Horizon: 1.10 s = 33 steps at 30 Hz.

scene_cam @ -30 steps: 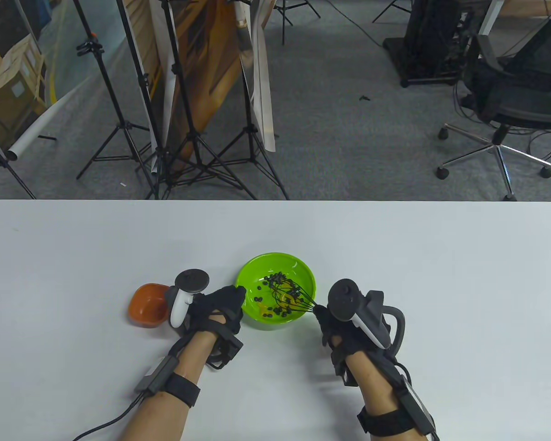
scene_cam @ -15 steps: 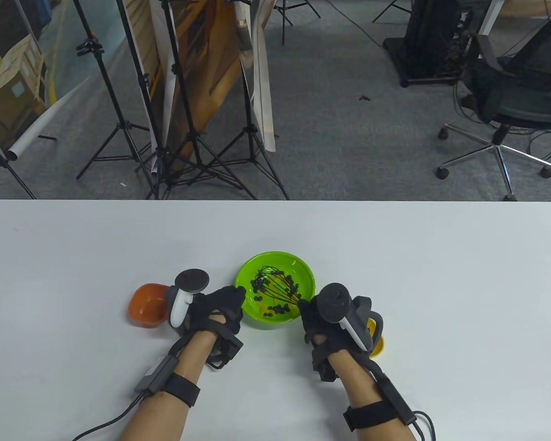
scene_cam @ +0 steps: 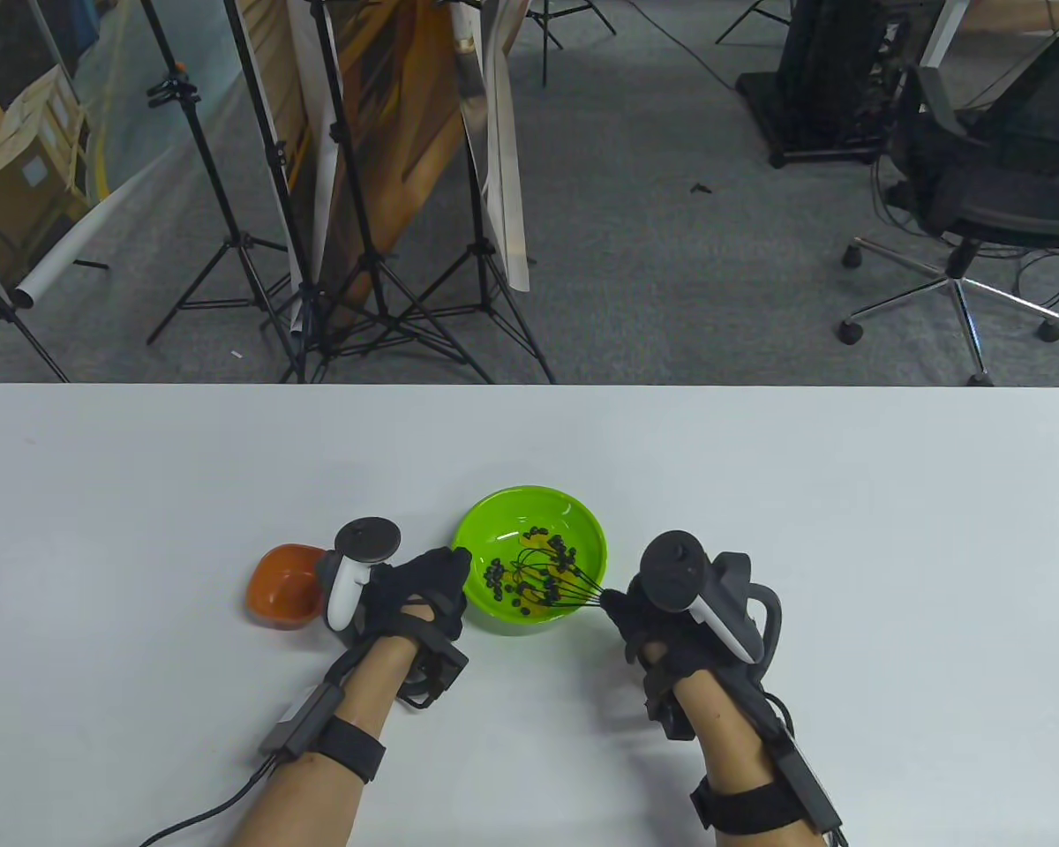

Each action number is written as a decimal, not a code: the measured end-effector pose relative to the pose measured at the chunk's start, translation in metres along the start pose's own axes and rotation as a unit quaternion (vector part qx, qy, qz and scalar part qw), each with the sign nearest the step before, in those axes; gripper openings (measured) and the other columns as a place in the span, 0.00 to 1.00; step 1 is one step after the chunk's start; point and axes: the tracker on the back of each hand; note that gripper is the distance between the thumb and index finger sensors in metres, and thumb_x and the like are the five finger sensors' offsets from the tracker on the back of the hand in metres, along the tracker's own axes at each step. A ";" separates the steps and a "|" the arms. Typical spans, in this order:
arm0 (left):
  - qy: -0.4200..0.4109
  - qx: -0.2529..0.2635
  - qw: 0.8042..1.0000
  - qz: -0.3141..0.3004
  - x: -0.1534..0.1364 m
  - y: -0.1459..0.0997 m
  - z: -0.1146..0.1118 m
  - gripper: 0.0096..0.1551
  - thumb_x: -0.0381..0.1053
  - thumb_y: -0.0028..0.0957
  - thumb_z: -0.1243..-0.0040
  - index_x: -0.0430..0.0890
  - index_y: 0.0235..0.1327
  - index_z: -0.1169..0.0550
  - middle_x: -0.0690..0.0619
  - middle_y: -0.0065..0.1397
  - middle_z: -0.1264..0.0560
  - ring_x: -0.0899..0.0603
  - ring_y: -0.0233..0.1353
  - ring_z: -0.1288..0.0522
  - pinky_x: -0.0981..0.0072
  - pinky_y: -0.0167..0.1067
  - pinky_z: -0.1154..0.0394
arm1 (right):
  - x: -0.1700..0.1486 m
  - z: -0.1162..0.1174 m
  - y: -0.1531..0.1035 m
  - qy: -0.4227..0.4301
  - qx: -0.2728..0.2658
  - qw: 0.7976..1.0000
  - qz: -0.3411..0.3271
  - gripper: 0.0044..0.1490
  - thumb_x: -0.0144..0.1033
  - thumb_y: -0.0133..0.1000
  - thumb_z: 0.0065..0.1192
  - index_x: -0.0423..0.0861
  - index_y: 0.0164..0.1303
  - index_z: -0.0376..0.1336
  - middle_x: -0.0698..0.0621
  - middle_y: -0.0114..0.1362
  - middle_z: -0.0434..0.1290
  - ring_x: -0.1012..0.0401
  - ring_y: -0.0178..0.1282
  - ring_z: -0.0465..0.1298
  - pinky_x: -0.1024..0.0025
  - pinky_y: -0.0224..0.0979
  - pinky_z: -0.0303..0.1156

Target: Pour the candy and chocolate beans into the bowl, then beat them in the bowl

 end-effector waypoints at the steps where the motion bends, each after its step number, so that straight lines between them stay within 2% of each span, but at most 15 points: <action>1: 0.002 0.000 1.000 0.000 0.000 0.000 0.000 0.25 0.70 0.49 0.50 0.53 0.40 0.22 0.63 0.33 0.17 0.50 0.35 0.13 0.67 0.31 0.15 | -0.002 0.002 0.001 0.002 -0.007 1.000 0.006 0.34 0.56 0.51 0.72 0.39 0.50 0.78 0.44 0.34 0.84 0.54 0.15 0.78 0.56 0.22 0.80; 4: 0.001 -0.001 1.000 0.000 0.000 0.000 0.000 0.25 0.70 0.49 0.50 0.53 0.40 0.22 0.63 0.32 0.17 0.50 0.35 0.13 0.66 0.31 0.15 | -0.003 0.014 0.005 -0.011 -0.048 0.999 0.008 0.34 0.57 0.52 0.68 0.39 0.51 0.77 0.45 0.34 0.84 0.55 0.15 0.78 0.57 0.21 0.81; 9: -0.003 -0.004 1.000 0.000 0.000 0.000 0.000 0.25 0.71 0.48 0.49 0.53 0.40 0.21 0.63 0.33 0.17 0.50 0.35 0.13 0.66 0.31 0.15 | -0.010 0.039 0.012 0.049 -0.043 0.998 0.012 0.35 0.57 0.52 0.66 0.39 0.51 0.77 0.45 0.34 0.84 0.56 0.15 0.79 0.57 0.20 0.81; 16: -0.006 -0.006 1.000 0.001 0.000 0.000 0.000 0.25 0.71 0.48 0.49 0.53 0.41 0.22 0.63 0.33 0.17 0.50 0.35 0.13 0.66 0.31 0.15 | -0.013 0.026 0.005 0.071 -0.062 0.995 0.007 0.35 0.57 0.52 0.66 0.39 0.51 0.77 0.45 0.34 0.84 0.56 0.15 0.79 0.57 0.21 0.81; 20: -0.008 -0.008 1.000 0.001 0.000 0.000 0.000 0.25 0.71 0.48 0.49 0.53 0.41 0.22 0.63 0.33 0.17 0.50 0.35 0.13 0.66 0.31 0.15 | -0.016 0.020 -0.005 0.049 -0.057 0.997 -0.003 0.35 0.57 0.52 0.66 0.40 0.52 0.76 0.45 0.35 0.84 0.55 0.16 0.79 0.57 0.21 0.81; 25: -0.008 -0.008 1.000 0.002 0.000 0.000 0.000 0.25 0.71 0.48 0.50 0.53 0.41 0.22 0.63 0.33 0.17 0.50 0.35 0.13 0.66 0.31 0.15 | -0.031 0.002 -0.027 0.080 -0.101 0.992 -0.004 0.37 0.59 0.51 0.67 0.40 0.54 0.75 0.46 0.37 0.83 0.56 0.17 0.80 0.57 0.23 0.81; 28: -0.008 -0.008 1.000 0.001 0.000 0.000 0.000 0.25 0.71 0.48 0.50 0.53 0.41 0.22 0.63 0.34 0.17 0.50 0.35 0.13 0.66 0.31 0.15 | -0.039 0.007 -0.034 0.094 -0.101 0.990 -0.002 0.38 0.60 0.50 0.69 0.40 0.56 0.75 0.46 0.38 0.83 0.56 0.18 0.80 0.57 0.23 0.82; 31: -0.008 -0.008 1.000 0.002 0.000 0.000 0.000 0.25 0.71 0.48 0.50 0.53 0.41 0.22 0.63 0.33 0.17 0.50 0.35 0.13 0.66 0.31 0.15 | -0.046 0.017 -0.034 0.066 -0.059 0.996 0.013 0.38 0.59 0.50 0.70 0.40 0.57 0.74 0.45 0.39 0.83 0.56 0.19 0.80 0.57 0.24 0.82; 33: -0.007 -0.008 1.000 0.001 0.000 0.000 0.000 0.25 0.71 0.48 0.50 0.53 0.41 0.22 0.63 0.34 0.17 0.50 0.35 0.13 0.66 0.31 0.15 | -0.048 0.020 -0.034 0.072 -0.057 0.996 0.014 0.39 0.59 0.49 0.70 0.41 0.58 0.73 0.45 0.41 0.83 0.56 0.20 0.80 0.57 0.25 0.82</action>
Point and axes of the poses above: the tracker on the back of each hand, its own x axis roughly to the thumb side, its own y axis roughly from the wrist to the fingertips, z = x × y
